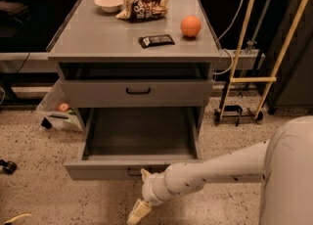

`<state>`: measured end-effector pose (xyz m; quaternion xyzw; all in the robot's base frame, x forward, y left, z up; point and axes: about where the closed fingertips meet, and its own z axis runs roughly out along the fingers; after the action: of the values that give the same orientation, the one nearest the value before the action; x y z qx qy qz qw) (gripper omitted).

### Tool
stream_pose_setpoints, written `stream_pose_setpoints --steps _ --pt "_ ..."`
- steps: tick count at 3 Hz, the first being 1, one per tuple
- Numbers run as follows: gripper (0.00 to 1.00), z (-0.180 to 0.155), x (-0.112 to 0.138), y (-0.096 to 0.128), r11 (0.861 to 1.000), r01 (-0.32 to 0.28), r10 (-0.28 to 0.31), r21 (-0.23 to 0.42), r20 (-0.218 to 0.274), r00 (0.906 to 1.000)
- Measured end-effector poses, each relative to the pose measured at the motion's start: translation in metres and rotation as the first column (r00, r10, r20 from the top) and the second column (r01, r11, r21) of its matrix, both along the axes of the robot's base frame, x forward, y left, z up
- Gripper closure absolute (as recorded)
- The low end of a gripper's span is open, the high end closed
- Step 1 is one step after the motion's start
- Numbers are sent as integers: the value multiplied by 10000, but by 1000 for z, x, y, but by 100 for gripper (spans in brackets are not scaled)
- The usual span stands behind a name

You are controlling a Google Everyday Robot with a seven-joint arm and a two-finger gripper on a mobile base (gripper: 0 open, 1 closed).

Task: Close middle drawer

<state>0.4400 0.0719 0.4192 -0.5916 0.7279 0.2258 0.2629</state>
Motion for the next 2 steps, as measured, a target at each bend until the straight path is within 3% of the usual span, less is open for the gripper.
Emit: stream_pose_setpoints --steps 1,2 --pt "0 0 0 0 10000 1 -1 -1 1 10000" --pt "0 9 7 -10 9990 366 -359 -240 288 9989"
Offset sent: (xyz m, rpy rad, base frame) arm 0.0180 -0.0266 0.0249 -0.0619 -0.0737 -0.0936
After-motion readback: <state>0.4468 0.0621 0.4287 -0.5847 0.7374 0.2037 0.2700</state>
